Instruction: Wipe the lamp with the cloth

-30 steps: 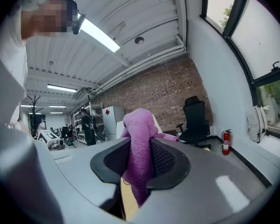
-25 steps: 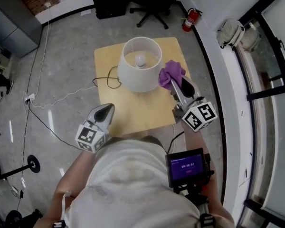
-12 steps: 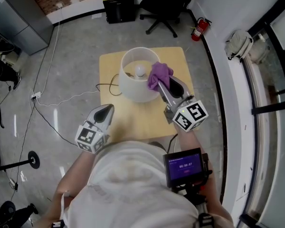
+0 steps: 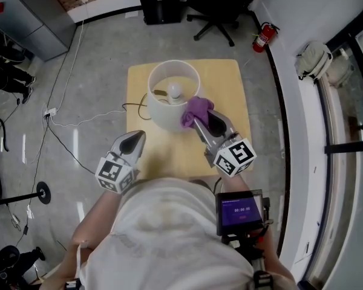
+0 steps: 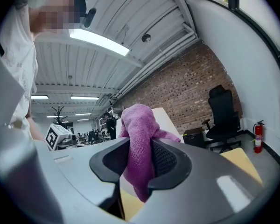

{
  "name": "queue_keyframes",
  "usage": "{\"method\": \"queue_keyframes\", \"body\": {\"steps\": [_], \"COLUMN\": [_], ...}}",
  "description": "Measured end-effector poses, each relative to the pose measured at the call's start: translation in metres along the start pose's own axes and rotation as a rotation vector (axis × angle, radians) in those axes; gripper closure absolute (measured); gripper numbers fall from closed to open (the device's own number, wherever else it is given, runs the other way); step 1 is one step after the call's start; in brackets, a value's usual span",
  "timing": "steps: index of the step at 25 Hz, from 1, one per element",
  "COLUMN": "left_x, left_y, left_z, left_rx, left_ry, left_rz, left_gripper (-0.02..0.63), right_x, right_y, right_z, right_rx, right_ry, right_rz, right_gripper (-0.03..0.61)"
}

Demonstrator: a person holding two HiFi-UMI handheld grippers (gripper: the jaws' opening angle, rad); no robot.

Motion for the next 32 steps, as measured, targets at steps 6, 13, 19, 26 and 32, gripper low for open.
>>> {"method": "queue_keyframes", "body": {"steps": [6, 13, 19, 26, 32], "left_x": [-0.006, -0.012, -0.016, -0.020, -0.020], "left_y": [0.001, 0.000, 0.003, 0.004, 0.003], "left_z": [0.002, 0.000, -0.005, -0.009, -0.023], "left_rx": [0.003, 0.006, -0.001, -0.012, -0.020], "left_ry": [0.036, 0.076, 0.101, 0.131, 0.170], "left_rz": [-0.004, -0.005, -0.004, -0.015, -0.026], "left_gripper": [0.612, 0.612, 0.612, 0.612, 0.612], "right_x": [-0.013, -0.037, -0.063, -0.069, -0.054], "right_y": [-0.038, -0.072, -0.064, 0.025, 0.064], "right_z": [-0.009, -0.022, -0.033, -0.021, 0.011], "right_rx": [0.089, 0.199, 0.198, -0.008, -0.067], "right_ry": [-0.006, -0.035, -0.101, 0.023, 0.134], "right_rz": [0.035, 0.086, 0.166, 0.145, 0.128], "right_gripper": [0.442, 0.439, 0.446, 0.446, 0.448]}}
Point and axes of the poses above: the fingertips, and each gripper's own axes: z forward along the fingers, x to its left, y out of its top, the point moved 10 cm from there along -z, backward along the fingers, and after that the axes turned 1 degree about z, right-handed, at the moved point
